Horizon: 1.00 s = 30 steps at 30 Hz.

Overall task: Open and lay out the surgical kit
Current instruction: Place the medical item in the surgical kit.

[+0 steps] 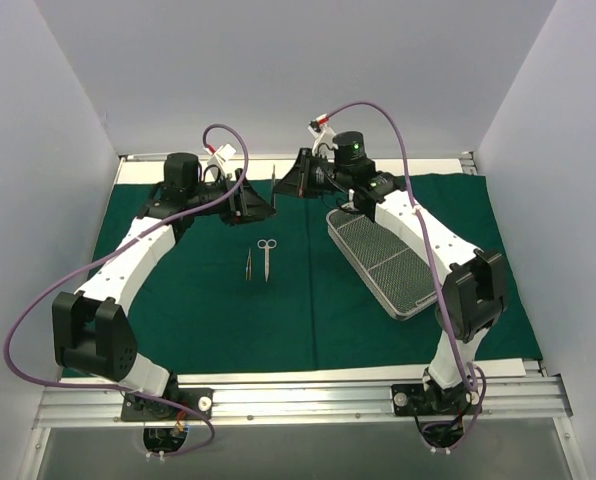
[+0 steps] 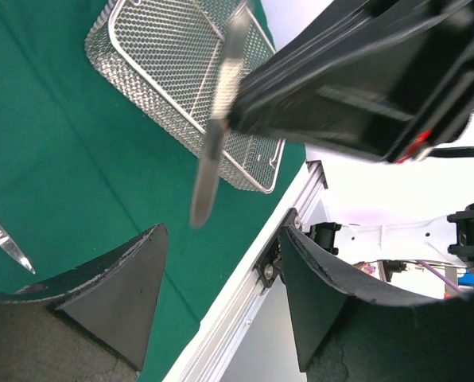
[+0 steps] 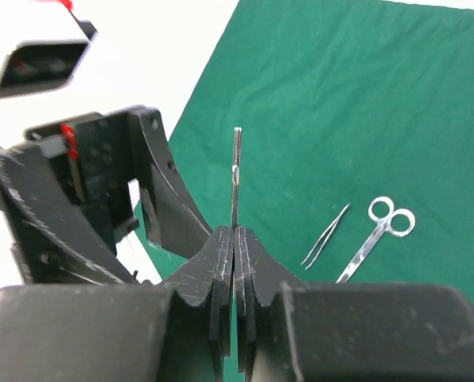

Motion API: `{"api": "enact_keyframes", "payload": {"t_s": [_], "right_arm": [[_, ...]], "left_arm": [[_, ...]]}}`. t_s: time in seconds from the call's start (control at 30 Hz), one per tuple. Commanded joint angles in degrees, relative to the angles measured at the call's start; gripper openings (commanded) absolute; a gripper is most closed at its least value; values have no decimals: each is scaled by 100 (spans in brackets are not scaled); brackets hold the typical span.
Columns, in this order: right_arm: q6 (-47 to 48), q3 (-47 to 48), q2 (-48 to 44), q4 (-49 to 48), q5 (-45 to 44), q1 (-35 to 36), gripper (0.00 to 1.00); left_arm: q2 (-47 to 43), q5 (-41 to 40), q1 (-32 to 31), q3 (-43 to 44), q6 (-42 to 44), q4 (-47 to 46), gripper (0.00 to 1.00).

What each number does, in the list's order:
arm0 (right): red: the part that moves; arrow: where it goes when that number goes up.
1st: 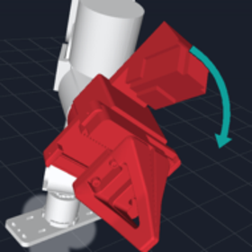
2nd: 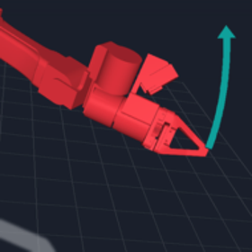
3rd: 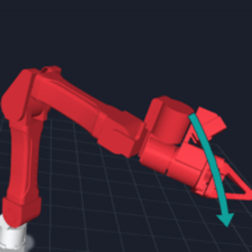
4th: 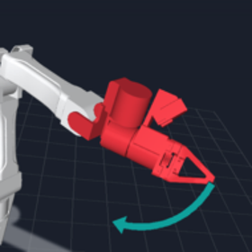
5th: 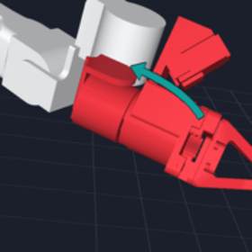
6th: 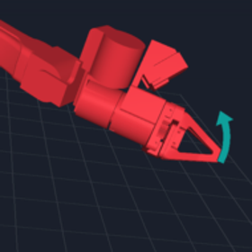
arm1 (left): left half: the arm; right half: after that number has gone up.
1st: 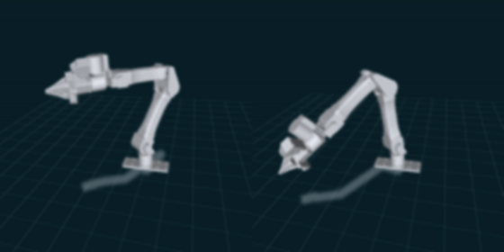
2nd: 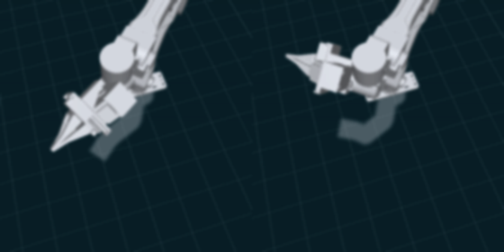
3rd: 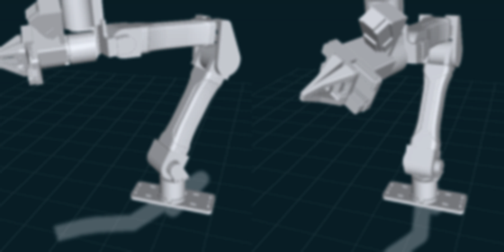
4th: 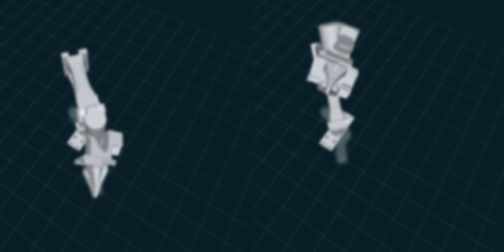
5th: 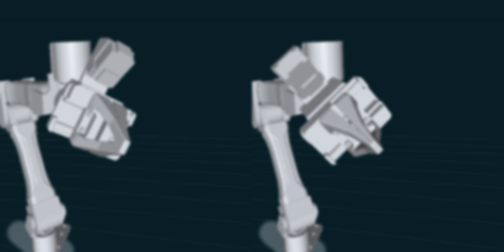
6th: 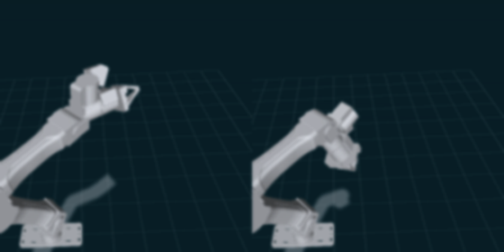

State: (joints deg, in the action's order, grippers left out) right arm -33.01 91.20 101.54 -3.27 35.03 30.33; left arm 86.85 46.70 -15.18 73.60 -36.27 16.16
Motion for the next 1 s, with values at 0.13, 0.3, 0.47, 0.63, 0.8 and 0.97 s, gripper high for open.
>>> {"api": "enact_keyframes", "payload": {"t_s": [0.13,0.3,0.47,0.63,0.8,0.97], "right_arm": [[-407,-208,-442,-710,373,114,0],[-486,-164,-424,-781,408,158,0],[-530,-85,-372,-798,479,166,0],[-539,-14,-275,-789,584,202,0],[-504,73,-178,-737,602,202,0],[-180,301,-125,-152,183,114,14]], "left_arm": [[-28,270,15,101,-91,-518,67],[78,278,15,128,-91,-570,65],[192,279,33,163,-82,-544,48],[289,191,50,242,-73,-509,27],[350,-37,68,374,128,-115,2],[315,-906,199,558,787,1079,2]]}}
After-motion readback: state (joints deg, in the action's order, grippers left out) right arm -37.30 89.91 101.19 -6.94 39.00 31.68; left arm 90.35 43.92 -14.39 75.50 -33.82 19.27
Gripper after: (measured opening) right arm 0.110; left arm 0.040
